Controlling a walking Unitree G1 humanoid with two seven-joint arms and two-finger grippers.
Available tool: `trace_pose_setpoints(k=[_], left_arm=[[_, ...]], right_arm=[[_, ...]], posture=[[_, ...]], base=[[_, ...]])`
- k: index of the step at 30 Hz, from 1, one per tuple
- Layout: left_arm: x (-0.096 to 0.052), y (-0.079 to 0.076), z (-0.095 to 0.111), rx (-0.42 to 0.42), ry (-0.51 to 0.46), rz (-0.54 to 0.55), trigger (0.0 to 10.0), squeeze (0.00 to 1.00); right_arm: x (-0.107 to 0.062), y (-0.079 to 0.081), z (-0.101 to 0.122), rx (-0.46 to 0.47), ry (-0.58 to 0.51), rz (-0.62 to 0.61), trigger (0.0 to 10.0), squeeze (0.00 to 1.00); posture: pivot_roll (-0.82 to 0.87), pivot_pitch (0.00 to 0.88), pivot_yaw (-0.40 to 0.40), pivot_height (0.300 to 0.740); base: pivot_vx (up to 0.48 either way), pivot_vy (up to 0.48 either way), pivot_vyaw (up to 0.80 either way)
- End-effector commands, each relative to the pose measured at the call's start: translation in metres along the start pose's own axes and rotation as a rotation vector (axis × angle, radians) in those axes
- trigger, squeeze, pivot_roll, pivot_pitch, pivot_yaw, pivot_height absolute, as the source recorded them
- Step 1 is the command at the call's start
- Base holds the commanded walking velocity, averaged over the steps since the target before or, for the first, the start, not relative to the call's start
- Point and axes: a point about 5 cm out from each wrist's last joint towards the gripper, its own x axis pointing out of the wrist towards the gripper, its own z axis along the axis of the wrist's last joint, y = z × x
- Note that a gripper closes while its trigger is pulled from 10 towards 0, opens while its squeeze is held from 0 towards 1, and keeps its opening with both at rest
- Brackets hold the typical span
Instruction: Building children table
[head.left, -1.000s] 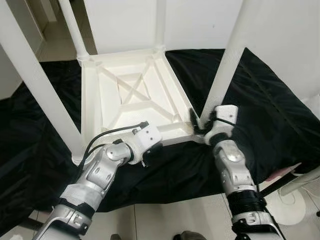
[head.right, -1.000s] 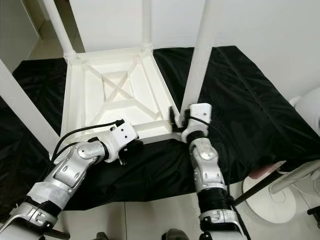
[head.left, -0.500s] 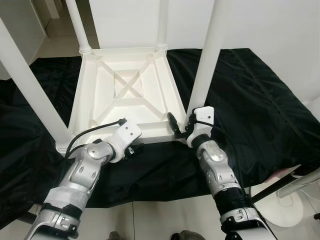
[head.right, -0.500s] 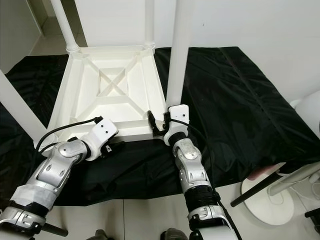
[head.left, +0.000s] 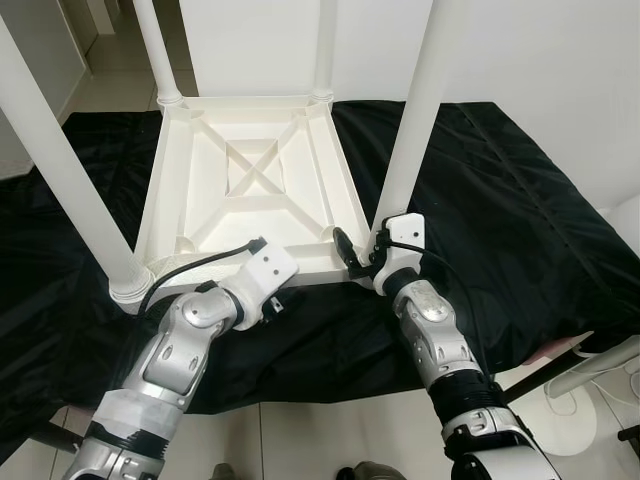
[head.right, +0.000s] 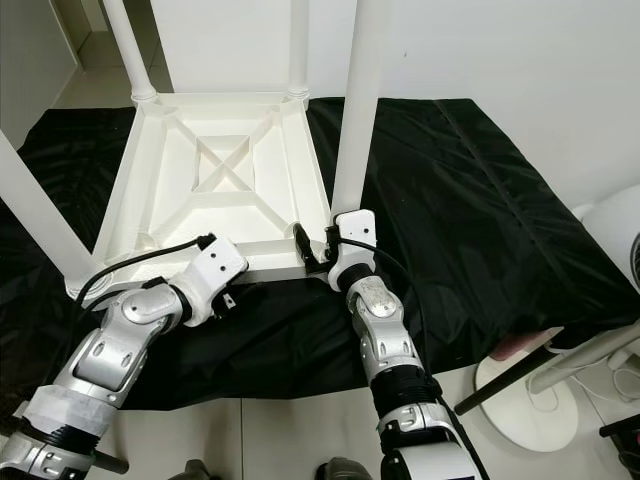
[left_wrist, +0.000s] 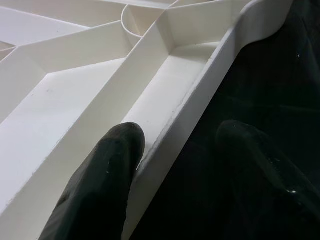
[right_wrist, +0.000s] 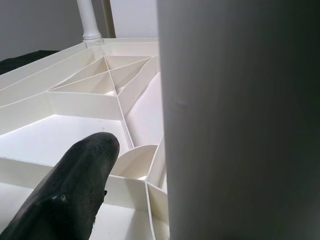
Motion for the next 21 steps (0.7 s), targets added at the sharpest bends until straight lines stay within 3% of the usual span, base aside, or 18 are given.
trace_pose_setpoints(k=[1, 14, 21], left_arm=[[-0.001, 0.0, -0.017, -0.008, 0.1, 0.038, 10.0, 0.0], [-0.008, 0.024, -0.031, -0.01, 0.211, 0.185, 10.0, 0.0], [-0.015, 0.022, -0.037, 0.034, 0.245, 0.157, 10.0, 0.0]], right_arm=[[0.005, 0.005, 0.0, -0.005, 0.011, 0.027, 10.0, 0.0], [0.008, 0.001, 0.002, -0.011, 0.001, 0.012, 10.0, 0.0], [0.011, 0.008, 0.002, 0.003, -0.002, 0.037, 10.0, 0.0]], posture=[[0.0, 0.0, -0.029, 0.74], [0.01, 0.0, -0.024, 0.74], [0.01, 0.0, -0.017, 0.74]], base=[[0.0, 0.0, 0.0], [0.0, 0.0, 0.0], [0.0, 0.0, 0.0]])
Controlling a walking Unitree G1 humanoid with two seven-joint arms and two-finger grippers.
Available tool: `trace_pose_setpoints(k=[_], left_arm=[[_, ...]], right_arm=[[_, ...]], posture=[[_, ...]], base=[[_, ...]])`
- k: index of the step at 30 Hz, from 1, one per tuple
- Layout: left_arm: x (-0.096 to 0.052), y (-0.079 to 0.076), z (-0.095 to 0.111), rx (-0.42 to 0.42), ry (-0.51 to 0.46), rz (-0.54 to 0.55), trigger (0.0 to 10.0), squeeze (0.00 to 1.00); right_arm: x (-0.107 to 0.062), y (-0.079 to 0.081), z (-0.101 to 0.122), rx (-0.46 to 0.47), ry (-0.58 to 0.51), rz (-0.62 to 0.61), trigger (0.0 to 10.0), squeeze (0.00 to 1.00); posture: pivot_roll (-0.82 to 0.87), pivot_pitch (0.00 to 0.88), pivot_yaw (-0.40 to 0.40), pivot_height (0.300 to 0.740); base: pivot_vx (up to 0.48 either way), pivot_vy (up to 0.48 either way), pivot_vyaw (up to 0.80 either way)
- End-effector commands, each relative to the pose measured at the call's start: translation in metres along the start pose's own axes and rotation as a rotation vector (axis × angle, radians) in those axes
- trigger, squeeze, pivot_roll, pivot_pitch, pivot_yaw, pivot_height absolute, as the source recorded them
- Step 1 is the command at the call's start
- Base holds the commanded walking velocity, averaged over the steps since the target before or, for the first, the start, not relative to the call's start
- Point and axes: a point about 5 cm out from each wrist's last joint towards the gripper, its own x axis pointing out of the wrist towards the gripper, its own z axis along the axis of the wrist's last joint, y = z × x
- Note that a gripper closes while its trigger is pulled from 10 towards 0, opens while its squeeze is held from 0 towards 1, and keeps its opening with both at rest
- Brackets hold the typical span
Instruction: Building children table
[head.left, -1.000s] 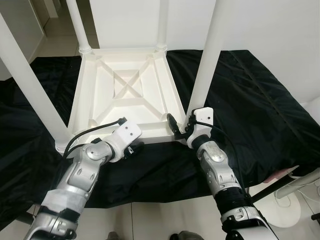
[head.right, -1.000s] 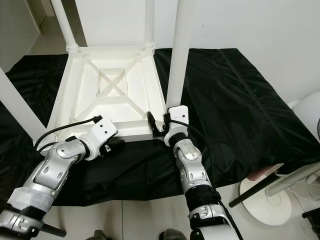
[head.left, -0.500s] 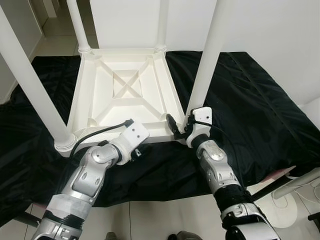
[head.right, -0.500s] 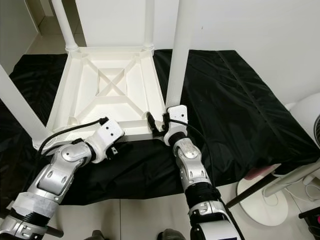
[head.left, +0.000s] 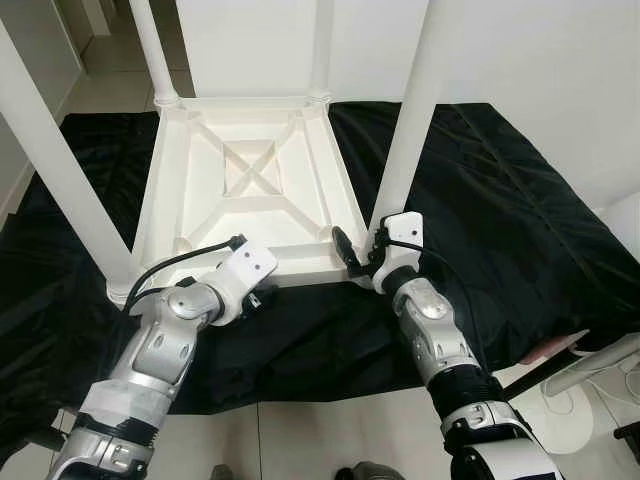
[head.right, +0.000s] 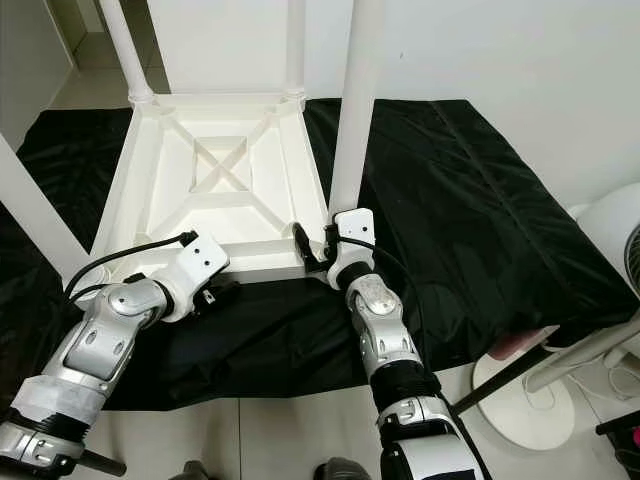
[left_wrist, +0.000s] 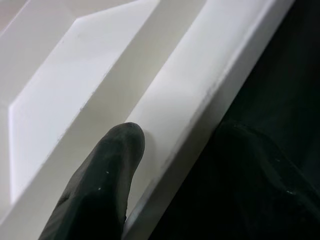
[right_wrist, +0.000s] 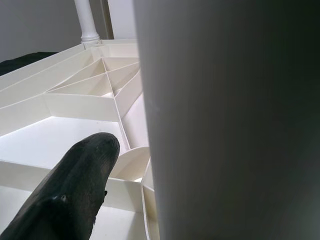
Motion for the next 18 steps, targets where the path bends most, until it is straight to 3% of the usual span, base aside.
trace_pose_setpoints(k=[1, 9, 18], left_arm=[[-0.002, -0.001, -0.015, 0.005, 0.069, 0.068, 10.0, 0.0], [-0.016, -0.009, -0.025, 0.02, 0.111, -0.045, 10.0, 0.0], [-0.024, -0.013, -0.038, 0.025, 0.15, -0.077, 10.0, 0.0]], right_arm=[[0.005, 0.008, 0.001, 0.002, 0.001, 0.035, 10.0, 0.0], [0.009, 0.033, -0.001, 0.014, 0.008, 0.198, 10.0, 0.0], [0.012, 0.038, 0.002, 0.011, 0.001, 0.226, 10.0, 0.0]], posture=[[0.01, 0.0, -0.017, 0.74], [0.03, 0.0, -0.021, 0.74], [0.03, 0.0, -0.026, 0.74]], base=[[0.0, 0.0, 0.0], [0.0, 0.0, 0.0], [0.0, 0.0, 0.0]])
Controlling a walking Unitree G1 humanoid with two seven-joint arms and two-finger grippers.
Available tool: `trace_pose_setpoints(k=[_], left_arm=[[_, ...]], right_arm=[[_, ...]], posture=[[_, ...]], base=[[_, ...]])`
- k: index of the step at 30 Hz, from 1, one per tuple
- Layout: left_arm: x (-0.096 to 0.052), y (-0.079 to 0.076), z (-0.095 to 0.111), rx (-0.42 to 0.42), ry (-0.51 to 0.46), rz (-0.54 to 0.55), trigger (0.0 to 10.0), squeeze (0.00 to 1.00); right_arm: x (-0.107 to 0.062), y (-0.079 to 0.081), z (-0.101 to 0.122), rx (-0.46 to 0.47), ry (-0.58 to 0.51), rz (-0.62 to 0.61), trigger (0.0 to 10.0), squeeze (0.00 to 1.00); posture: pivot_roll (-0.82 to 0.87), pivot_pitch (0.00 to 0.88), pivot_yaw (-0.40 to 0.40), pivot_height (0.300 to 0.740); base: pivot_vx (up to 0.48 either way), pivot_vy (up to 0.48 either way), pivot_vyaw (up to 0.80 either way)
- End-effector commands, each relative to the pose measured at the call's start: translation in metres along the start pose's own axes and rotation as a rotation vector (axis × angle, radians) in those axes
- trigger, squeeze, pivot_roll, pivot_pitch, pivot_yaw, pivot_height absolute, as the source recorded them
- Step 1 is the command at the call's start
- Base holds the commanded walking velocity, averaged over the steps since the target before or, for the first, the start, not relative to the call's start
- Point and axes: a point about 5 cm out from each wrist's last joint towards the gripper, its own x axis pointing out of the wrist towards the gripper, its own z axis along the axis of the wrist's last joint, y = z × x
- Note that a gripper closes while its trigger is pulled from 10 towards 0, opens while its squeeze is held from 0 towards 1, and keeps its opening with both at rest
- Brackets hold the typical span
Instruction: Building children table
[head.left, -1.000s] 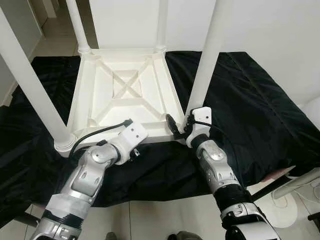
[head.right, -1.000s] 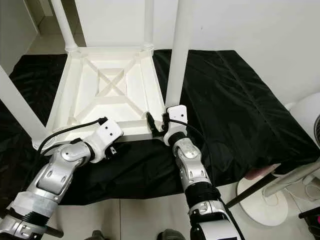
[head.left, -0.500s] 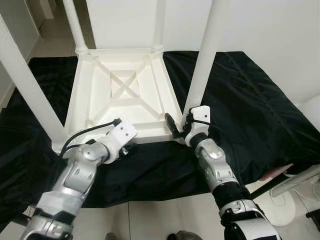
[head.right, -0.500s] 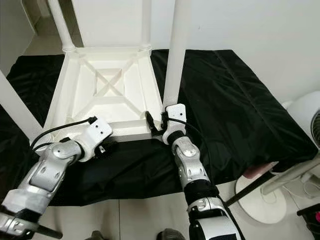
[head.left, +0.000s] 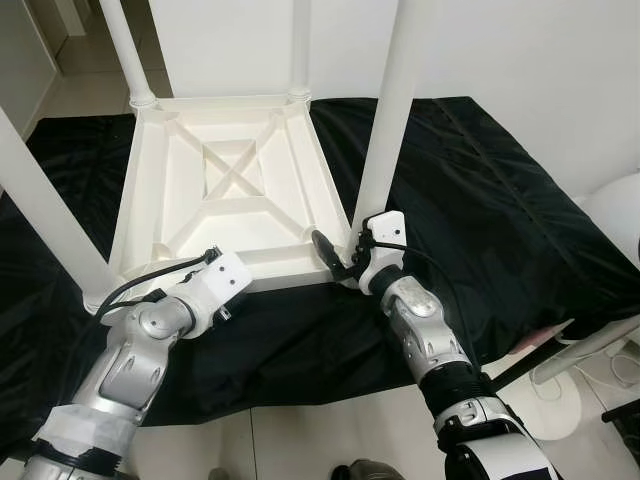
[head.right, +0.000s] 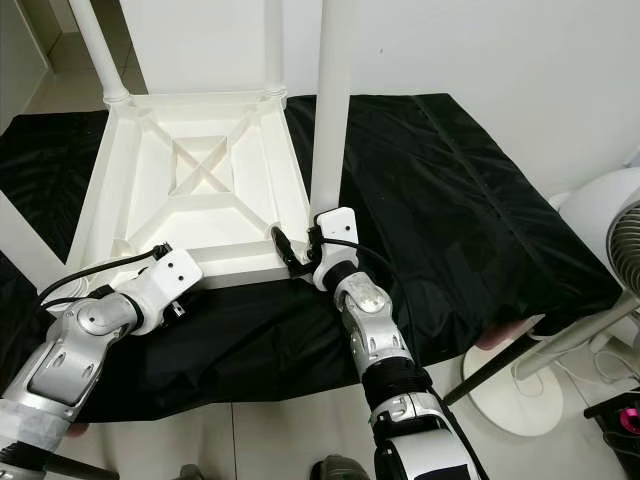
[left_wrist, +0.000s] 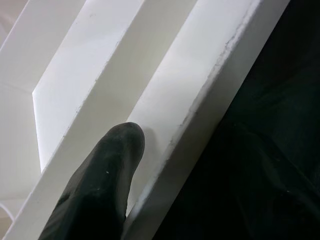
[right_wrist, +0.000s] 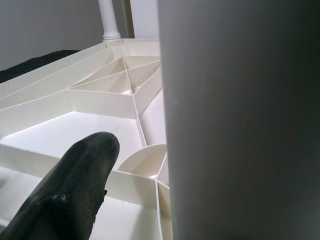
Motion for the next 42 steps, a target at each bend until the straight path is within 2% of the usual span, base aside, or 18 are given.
trace_pose_setpoints(k=[1, 9, 14, 15, 16, 17, 19, 21, 22, 24, 26, 30, 36, 37, 38, 42], left_arm=[[-0.001, -0.018, -0.02, -0.031, 0.083, -0.137, 10.0, 0.0], [-0.006, -0.022, -0.03, -0.049, 0.118, -0.157, 10.0, 0.0], [-0.009, -0.025, -0.031, -0.054, 0.109, -0.178, 10.0, 0.0], [-0.01, -0.031, -0.024, -0.082, 0.058, -0.214, 10.0, 0.0], [-0.01, -0.031, -0.024, -0.082, 0.058, -0.214, 10.0, 0.0], [-0.013, -0.037, -0.015, -0.111, -0.005, -0.254, 10.0, 0.0], [-0.013, -0.037, -0.015, -0.111, -0.005, -0.254, 10.0, 0.0], [-0.019, -0.05, 0.005, -0.142, -0.146, -0.328, 10.0, 0.0], [-0.019, -0.05, 0.005, -0.142, -0.146, -0.328, 10.0, 0.0], [-0.021, -0.059, 0.027, -0.158, -0.299, -0.314, 10.0, 0.0], [-0.02, -0.062, 0.036, -0.179, -0.359, -0.293, 10.0, 0.0], [-0.018, -0.063, 0.043, -0.16, -0.388, -0.267, 10.0, 0.0], [-0.013, -0.062, 0.046, -0.159, -0.384, -0.227, 10.0, 0.0], [-0.013, -0.06, 0.043, -0.134, -0.366, -0.229, 10.0, 0.0], [-0.013, -0.059, 0.042, -0.128, -0.357, -0.23, 10.0, 0.0], [-0.014, -0.056, 0.039, -0.109, -0.348, -0.227, 10.0, 0.0]], right_arm=[[0.009, 0.018, 0.001, 0.004, 0.004, 0.086, 10.0, 0.0], [0.007, 0.021, -0.003, -0.033, 0.016, 0.109, 10.0, 0.0], [0.001, 0.016, -0.002, -0.052, -0.016, 0.052, 10.0, 0.0], [-0.005, 0.008, 0.001, -0.036, -0.066, -0.03, 10.0, 0.0], [-0.005, 0.008, 0.001, -0.036, -0.066, -0.03, 10.0, 0.0], [-0.014, 0.0, 0.003, -0.035, -0.109, -0.102, 10.0, 0.0], [-0.014, 0.0, 0.003, -0.035, -0.109, -0.102, 10.0, 0.0], [-0.033, -0.016, 0.006, -0.038, -0.173, -0.242, 10.0, 0.0], [-0.033, -0.016, 0.006, -0.038, -0.173, -0.242, 10.0, 0.0], [-0.054, -0.026, 0.009, -0.053, -0.21, -0.353, 10.0, 0.0], [-0.063, -0.028, 0.011, -0.06, -0.223, -0.395, 10.0, 0.0], [-0.072, -0.025, 0.012, -0.07, -0.23, -0.411, 10.0, 0.0], [-0.076, -0.021, 0.011, -0.062, -0.226, -0.405, 10.0, 0.0], [-0.069, -0.01, 0.01, -0.018, -0.206, -0.301, 10.0, 0.0], [-0.066, -0.006, 0.01, -0.012, -0.2, -0.256, 10.0, 0.0], [-0.063, -0.001, 0.011, -0.007, -0.193, -0.209, 10.0, 0.0]], posture=[[0.03, 0.0, -0.026, 0.74], [0.03, 0.0, -0.031, 0.74], [0.04, 0.0, -0.033, 0.74], [0.04, 0.0, -0.034, 0.74], [0.04, 0.0, -0.034, 0.74], [0.04, 0.0, -0.035, 0.74], [0.04, 0.0, -0.035, 0.74], [0.03, 0.0, -0.024, 0.74], [0.03, 0.0, -0.024, 0.74], [0.02, 0.0, -0.017, 0.74], [0.01, 0.0, -0.012, 0.74], [0.0, 0.0, -0.005, 0.74], [-0.01, 0.0, 0.001, 0.74], [-0.01, 0.0, 0.005, 0.74], [-0.01, 0.0, 0.007, 0.74], [-0.01, 0.0, 0.009, 0.74]], base=[[0.0, 0.0, 0.0], [0.0, 0.0, 0.0], [0.0, 0.0, 0.0], [0.0, 0.0, 0.0], [0.0, 0.0, 0.0], [0.0, 0.0, 0.0], [0.0, 0.0, 0.0], [0.0, 0.0, 0.0], [0.0, 0.0, 0.0], [0.0, 0.0, 0.0], [0.0, 0.0, 0.0], [0.0, 0.0, 0.0], [0.0, 0.0, 0.0], [0.0, 0.0, 0.0], [0.0, 0.0, 0.0], [0.0, 0.0, 0.0]])
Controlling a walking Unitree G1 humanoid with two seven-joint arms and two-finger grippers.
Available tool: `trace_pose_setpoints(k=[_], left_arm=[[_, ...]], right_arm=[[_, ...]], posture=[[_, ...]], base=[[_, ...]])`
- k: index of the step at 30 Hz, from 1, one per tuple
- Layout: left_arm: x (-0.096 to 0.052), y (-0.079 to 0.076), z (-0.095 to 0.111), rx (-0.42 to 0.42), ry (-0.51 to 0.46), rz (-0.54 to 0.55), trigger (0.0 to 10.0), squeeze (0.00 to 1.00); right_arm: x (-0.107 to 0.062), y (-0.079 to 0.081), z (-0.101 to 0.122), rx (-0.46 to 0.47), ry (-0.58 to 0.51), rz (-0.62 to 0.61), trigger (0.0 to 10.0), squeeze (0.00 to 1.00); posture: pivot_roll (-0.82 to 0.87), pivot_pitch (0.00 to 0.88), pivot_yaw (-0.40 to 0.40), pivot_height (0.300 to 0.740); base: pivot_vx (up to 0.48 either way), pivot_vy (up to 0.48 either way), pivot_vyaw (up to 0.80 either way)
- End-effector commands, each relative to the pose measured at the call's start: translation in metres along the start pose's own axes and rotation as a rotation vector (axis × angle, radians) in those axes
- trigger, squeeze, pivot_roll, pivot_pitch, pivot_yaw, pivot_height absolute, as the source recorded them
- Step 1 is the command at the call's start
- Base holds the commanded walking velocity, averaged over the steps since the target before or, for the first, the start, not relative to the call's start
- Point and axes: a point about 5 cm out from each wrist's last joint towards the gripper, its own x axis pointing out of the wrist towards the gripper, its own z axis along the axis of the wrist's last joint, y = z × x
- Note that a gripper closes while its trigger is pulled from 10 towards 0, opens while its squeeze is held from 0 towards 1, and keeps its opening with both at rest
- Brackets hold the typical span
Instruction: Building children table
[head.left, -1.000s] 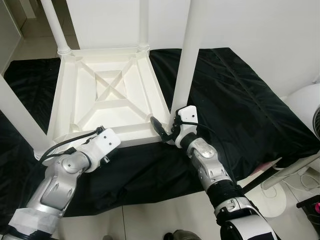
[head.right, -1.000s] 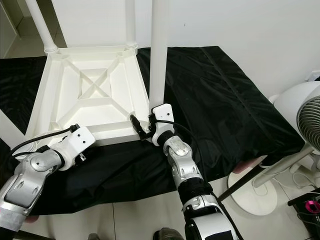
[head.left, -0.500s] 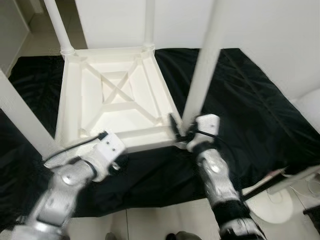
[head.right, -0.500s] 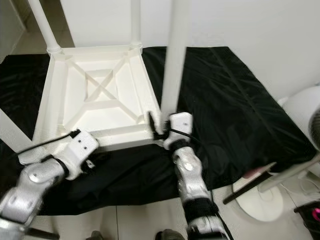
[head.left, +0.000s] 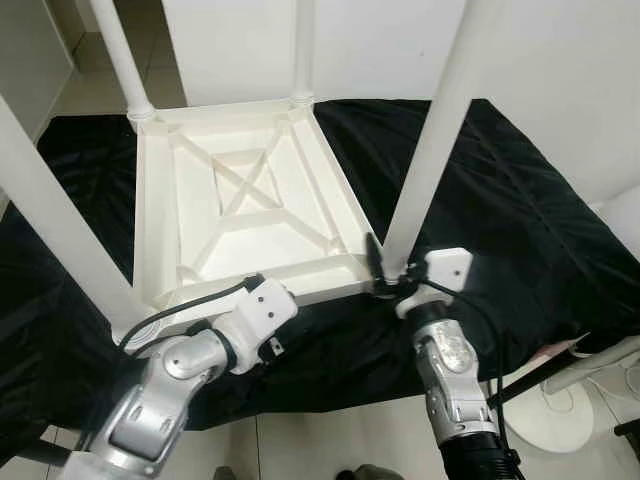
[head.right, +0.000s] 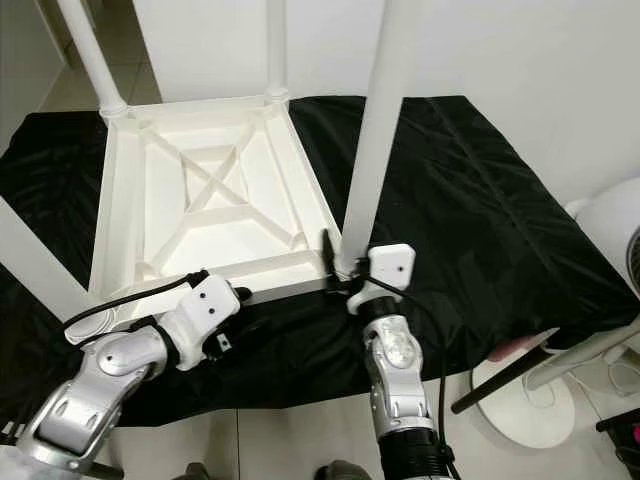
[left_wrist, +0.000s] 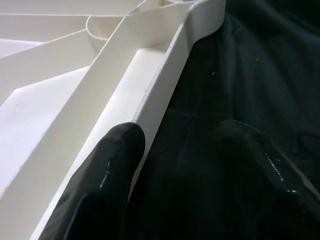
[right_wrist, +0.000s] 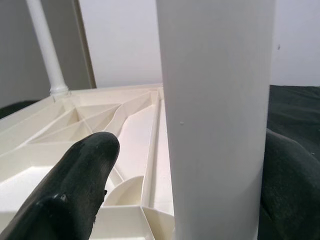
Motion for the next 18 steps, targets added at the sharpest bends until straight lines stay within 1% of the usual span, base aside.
trace_pose_setpoints(k=[1, 2, 3, 5, 9, 10, 11, 12, 13, 14, 15, 17, 18], left_arm=[[-0.003, 0.005, -0.004, 0.022, 0.019, 0.006, 10.0, 0.0], [-0.003, 0.005, -0.004, 0.022, 0.019, 0.006, 10.0, 0.0], [-0.007, 0.011, -0.006, 0.03, 0.034, 0.013, 10.0, 0.0], [-0.013, 0.017, -0.004, 0.064, 0.026, 0.028, 10.0, 0.0], [-0.015, 0.016, -0.001, 0.05, 0.009, 0.02, 10.0, 0.0], [-0.017, 0.006, 0.003, 0.029, -0.019, -0.04, 10.0, 0.0], [-0.017, 0.006, 0.003, 0.029, -0.019, -0.04, 10.0, 0.0], [-0.018, -0.006, 0.007, 0.004, -0.037, -0.109, 10.0, 0.0], [-0.018, -0.006, 0.007, 0.004, -0.037, -0.109, 10.0, 0.0], [-0.021, -0.02, 0.012, -0.029, -0.054, -0.201, 10.0, 0.0], [-0.021, -0.026, 0.014, -0.053, -0.06, -0.228, 10.0, 0.0], [-0.021, -0.027, 0.015, -0.106, -0.066, -0.24, 10.0, 0.0], [-0.02, -0.023, 0.015, -0.114, -0.081, -0.217, 10.0, 0.0]], right_arm=[[0.003, 0.011, 0.0, 0.028, 0.019, 0.078, 10.0, 0.0], [0.003, 0.011, 0.0, 0.028, 0.019, 0.078, 10.0, 0.0], [0.006, 0.016, 0.001, 0.036, 0.026, 0.125, 10.0, 0.0], [0.011, 0.023, 0.003, 0.058, 0.032, 0.194, 10.0, 0.0], [0.013, 0.026, 0.004, 0.058, 0.031, 0.217, 10.0, 0.0], [0.018, 0.03, 0.004, 0.062, 0.031, 0.238, 10.0, 0.0], [0.018, 0.03, 0.004, 0.062, 0.031, 0.238, 10.0, 0.0], [0.023, 0.034, 0.005, 0.062, 0.033, 0.257, 10.0, 0.0], [0.023, 0.034, 0.005, 0.062, 0.033, 0.257, 10.0, 0.0], [0.027, 0.039, 0.004, 0.067, 0.035, 0.277, 10.0, 0.0], [0.031, 0.043, 0.004, 0.077, 0.039, 0.284, 10.0, 0.0], [0.032, 0.047, 0.002, 0.091, 0.049, 0.291, 10.0, 0.0], [0.032, 0.049, 0.001, 0.09, 0.054, 0.299, 10.0, 0.0]], posture=[[-0.01, 0.0, 0.005, 0.74], [-0.01, 0.0, 0.005, 0.74], [-0.01, 0.0, 0.004, 0.74], [0.0, 0.0, -0.004, 0.74], [0.01, 0.0, -0.005, 0.74], [0.01, 0.0, -0.012, 0.74], [0.01, 0.0, -0.012, 0.74], [0.02, 0.0, -0.017, 0.74], [0.02, 0.0, -0.017, 0.74], [0.02, 0.0, -0.026, 0.74], [0.03, 0.0, -0.032, 0.74], [0.03, 0.0, -0.035, 0.74], [0.03, 0.0, -0.037, 0.74]], base=[[0.0, 0.0, 0.0], [0.0, 0.0, 0.0], [0.0, 0.0, 0.0], [0.0, 0.0, 0.0], [0.0, 0.0, 0.0], [0.0, 0.0, 0.0], [0.0, 0.0, 0.0], [0.0, 0.0, 0.0], [0.0, 0.0, 0.0], [0.0, 0.0, 0.0], [0.0, 0.0, 0.0], [0.0, 0.0, 0.0], [0.0, 0.0, 0.0]])
